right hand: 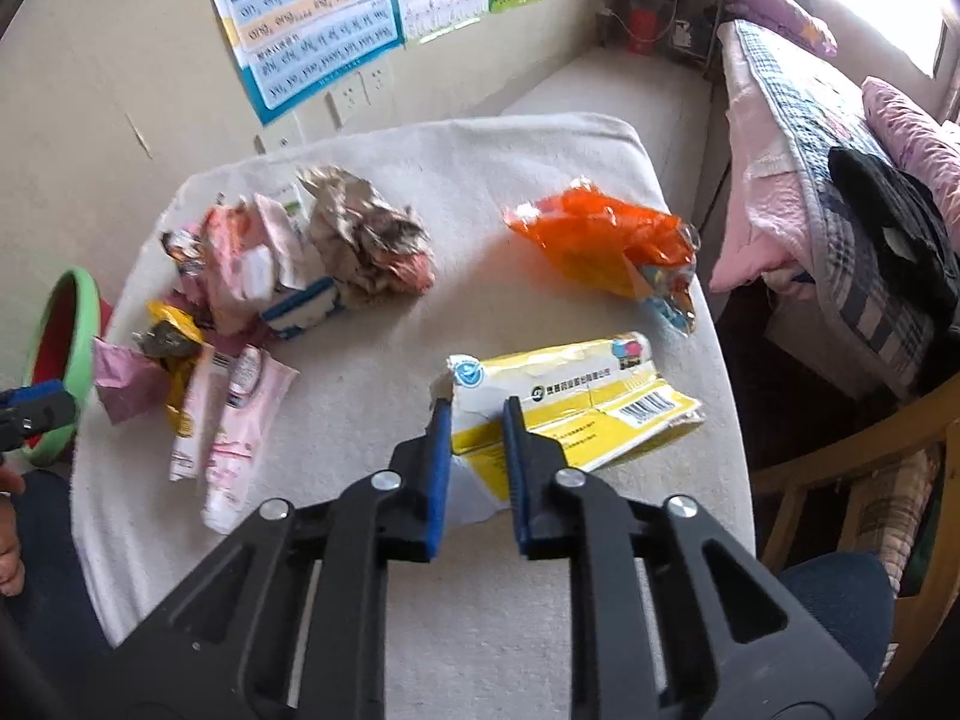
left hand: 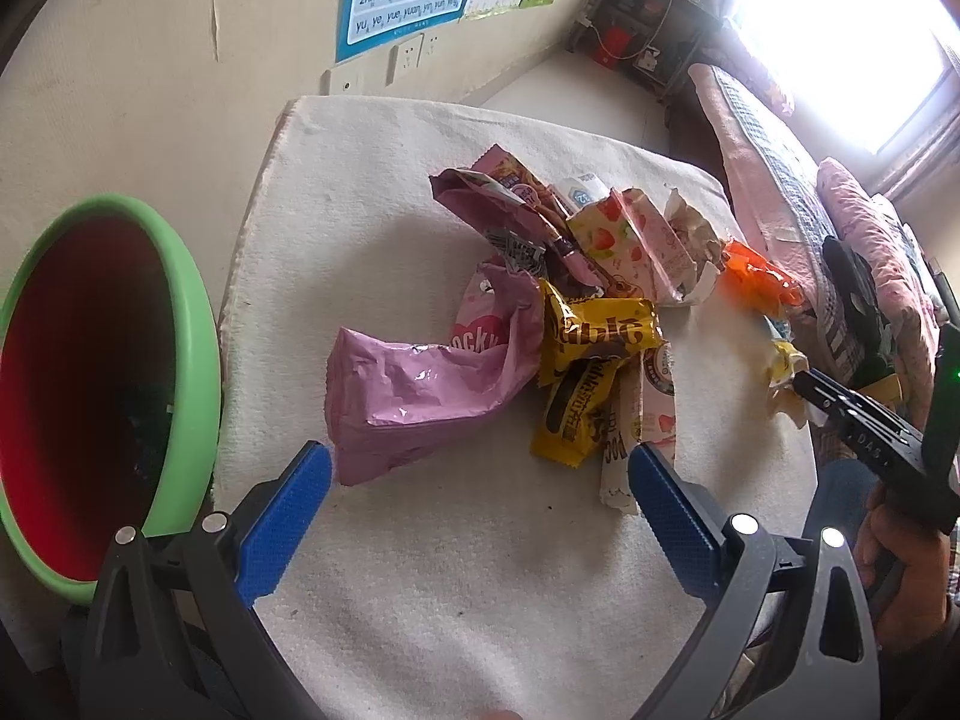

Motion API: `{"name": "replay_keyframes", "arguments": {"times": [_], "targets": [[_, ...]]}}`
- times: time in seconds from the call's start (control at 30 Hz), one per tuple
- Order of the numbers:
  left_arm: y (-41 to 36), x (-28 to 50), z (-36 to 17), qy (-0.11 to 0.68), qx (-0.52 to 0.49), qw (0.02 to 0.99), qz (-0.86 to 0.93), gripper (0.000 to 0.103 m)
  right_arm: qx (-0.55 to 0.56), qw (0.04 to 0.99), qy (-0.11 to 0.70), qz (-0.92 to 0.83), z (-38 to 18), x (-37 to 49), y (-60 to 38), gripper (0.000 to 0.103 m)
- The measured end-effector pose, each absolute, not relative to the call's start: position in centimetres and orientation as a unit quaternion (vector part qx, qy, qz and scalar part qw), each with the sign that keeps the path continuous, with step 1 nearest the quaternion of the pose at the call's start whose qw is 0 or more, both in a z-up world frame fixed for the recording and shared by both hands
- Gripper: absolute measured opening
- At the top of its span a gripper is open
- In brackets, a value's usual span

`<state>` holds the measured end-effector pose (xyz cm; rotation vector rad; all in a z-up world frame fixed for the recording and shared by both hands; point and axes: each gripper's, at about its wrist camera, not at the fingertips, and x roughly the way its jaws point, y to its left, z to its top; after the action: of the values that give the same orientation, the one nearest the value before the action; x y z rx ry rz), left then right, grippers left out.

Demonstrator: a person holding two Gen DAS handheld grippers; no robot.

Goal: Collect trash
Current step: 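Lift the yellow box with the right gripper while the left grasps the pink Pocky wrapper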

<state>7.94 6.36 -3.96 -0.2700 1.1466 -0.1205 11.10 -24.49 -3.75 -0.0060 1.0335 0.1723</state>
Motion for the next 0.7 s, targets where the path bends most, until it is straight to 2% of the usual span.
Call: {"name": "replay_keyframes", "arguments": {"times": [0.7], "targets": [[7.0, 9.1, -4.6, 0.539, -0.11, 0.834, -0.049, 0.095, -0.009, 0.884, 0.452, 0.12, -0.2, 11.5, -22.3, 0.002]]}}
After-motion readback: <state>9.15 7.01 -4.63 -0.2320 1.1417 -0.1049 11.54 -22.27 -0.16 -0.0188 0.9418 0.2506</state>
